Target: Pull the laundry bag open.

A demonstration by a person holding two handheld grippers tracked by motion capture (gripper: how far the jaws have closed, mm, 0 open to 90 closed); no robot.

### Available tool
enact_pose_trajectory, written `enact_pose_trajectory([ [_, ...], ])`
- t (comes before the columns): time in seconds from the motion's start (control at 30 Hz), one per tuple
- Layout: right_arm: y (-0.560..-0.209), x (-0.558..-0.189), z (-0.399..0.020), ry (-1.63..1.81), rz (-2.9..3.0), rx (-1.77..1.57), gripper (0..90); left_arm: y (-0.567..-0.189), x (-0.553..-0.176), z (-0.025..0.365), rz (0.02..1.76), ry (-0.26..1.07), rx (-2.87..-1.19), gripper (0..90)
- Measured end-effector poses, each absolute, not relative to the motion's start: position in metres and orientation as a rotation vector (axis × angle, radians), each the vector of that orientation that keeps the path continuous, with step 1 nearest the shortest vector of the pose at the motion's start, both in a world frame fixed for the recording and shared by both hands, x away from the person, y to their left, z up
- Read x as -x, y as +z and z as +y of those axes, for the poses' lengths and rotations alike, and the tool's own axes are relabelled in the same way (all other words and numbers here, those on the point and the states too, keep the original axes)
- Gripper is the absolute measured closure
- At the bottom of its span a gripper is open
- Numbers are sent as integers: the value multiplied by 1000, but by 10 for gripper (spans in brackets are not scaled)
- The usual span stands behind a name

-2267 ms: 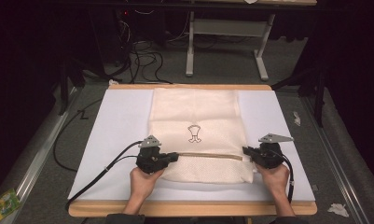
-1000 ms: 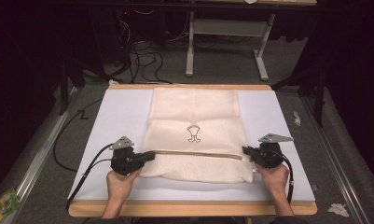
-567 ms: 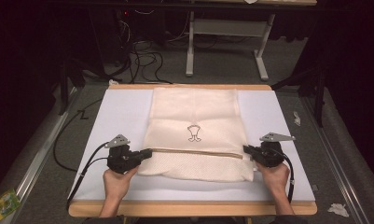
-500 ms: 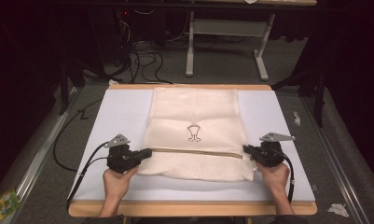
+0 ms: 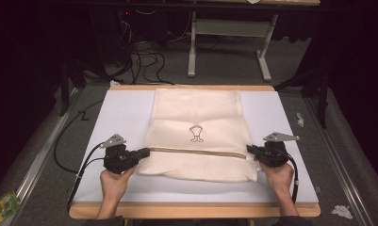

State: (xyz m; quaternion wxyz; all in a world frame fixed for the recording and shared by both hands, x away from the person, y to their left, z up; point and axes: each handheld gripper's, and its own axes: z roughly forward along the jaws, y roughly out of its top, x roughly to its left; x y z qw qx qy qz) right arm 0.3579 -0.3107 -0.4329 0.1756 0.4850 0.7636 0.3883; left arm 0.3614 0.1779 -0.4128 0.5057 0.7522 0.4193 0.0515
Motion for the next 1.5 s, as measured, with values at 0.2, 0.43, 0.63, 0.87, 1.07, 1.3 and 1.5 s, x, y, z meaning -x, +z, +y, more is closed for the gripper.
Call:
enact_pose_trajectory([
  [0.2,-429,-359,-311,1104,2165,-1370,885,-412,-361,179,1016,133,-1827,871],
  [0.43,-420,-358,-317,1100,2147,-1363,885,-410,-363,185,1024,144,-1822,871],
  [0.63,-418,-358,-315,1095,2141,-1366,884,-408,-364,189,1027,146,-1823,871],
  [0.87,-418,-357,-317,1107,2132,-1374,886,-410,-364,193,1038,144,-1824,872],
  [1.07,-418,-357,-318,1095,2135,-1372,887,-412,-363,199,1052,156,-1829,872],
  [1.3,-417,-362,-319,1103,2133,-1376,888,-416,-360,201,1066,176,-1854,872],
  [1.5,-420,-362,-321,1114,2140,-1370,887,-416,-358,203,1040,170,-1849,871],
])
